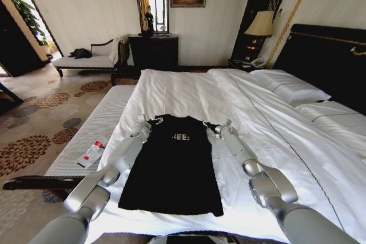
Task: Fold the clothes on the bed.
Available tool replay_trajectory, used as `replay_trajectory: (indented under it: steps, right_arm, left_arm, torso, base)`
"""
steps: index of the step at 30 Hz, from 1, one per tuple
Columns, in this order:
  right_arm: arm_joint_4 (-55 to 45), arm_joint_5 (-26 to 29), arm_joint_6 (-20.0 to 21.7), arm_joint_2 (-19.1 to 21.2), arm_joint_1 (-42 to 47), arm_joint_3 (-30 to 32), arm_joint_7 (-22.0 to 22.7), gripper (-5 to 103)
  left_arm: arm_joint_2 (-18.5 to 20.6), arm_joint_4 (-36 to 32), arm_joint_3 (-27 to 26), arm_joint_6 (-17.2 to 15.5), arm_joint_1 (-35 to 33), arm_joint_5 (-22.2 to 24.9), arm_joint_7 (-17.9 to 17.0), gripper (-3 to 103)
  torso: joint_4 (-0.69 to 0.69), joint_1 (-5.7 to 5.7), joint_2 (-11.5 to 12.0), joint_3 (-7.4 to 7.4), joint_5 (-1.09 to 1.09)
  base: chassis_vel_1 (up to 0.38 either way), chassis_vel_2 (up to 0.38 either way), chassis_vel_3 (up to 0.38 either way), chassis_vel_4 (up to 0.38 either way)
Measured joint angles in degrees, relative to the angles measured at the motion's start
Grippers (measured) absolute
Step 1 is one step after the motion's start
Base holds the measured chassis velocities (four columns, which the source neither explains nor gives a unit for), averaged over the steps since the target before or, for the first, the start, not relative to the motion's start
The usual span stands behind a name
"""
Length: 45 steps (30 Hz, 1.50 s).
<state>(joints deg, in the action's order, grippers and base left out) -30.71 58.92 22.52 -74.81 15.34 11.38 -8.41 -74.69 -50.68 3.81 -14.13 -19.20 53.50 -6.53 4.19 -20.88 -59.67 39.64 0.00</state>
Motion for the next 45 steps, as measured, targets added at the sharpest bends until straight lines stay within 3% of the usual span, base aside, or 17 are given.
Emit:
replay_trajectory:
  steps: [1, 5, 10, 13, 30, 37, 45]
  right_arm:
    - [0.0, 0.0, 0.0, 0.0, 0.0, 0.0, 0.0, 47]
    - [-0.21, -0.31, 0.06, -0.18, 0.48, -0.13, 0.05, 25]
    - [-0.29, -0.39, 0.06, -0.24, 0.59, -0.12, 0.17, 14]
    - [-0.71, -0.31, 0.05, -0.18, 0.68, -0.14, 0.52, 1]
    - [-4.16, 0.89, 0.83, 0.16, 1.88, -1.14, 2.2, 1]
    - [-5.4, 1.31, 1.13, 0.15, 2.26, -1.45, 2.84, 1]
    - [-5.47, 1.32, 1.29, -0.34, 1.69, -1.92, 3.05, 1]
  left_arm:
    - [0.0, 0.0, 0.0, 0.0, 0.0, 0.0, 0.0, 100]
    - [-0.3, 0.77, -0.33, 0.02, 0.01, -0.05, 0.22, 100]
    - [-0.67, 1.36, -0.6, 0.06, 0.16, -0.1, 0.24, 100]
    - [-1.43, 2.7, -1.01, 0.32, 0.78, -0.31, 0.32, 100]
    - [-8.33, 17.0, -6.02, 3.52, 6.34, -8.17, 3.8, 100]
    - [-10.19, 23.79, -7.72, 5.25, 9.34, -9.84, 5.92, 100]
    - [-10.73, 26.33, -8.91, 5.51, 10.06, -9.85, 6.2, 100]
  torso:
    - [0.0, 0.0, 0.0, 0.0, 0.0]
    - [0.0, 0.0, 0.0, 0.0, 0.0]
    - [0.0, 0.0, 0.0, 0.0, 0.0]
    - [0.0, 0.0, 0.0, 0.0, 0.0]
    - [0.0, 0.0, 0.0, 0.0, 0.0]
    - [0.01, 0.0, 0.0, 0.0, 0.0]
    - [-0.01, 0.0, 0.0, 0.0, -0.01]
  base:
    - [0.0, 0.0, 0.0, 0.0]
    - [0.0, 0.0, 0.0, 0.0]
    - [0.0, 0.0, 0.0, 0.0]
    - [0.0, 0.0, 0.0, 0.0]
    - [0.0, 0.0, 0.0, 0.0]
    - [0.0, 0.0, 0.0, 0.0]
    - [0.0, 0.0, 0.0, 0.0]
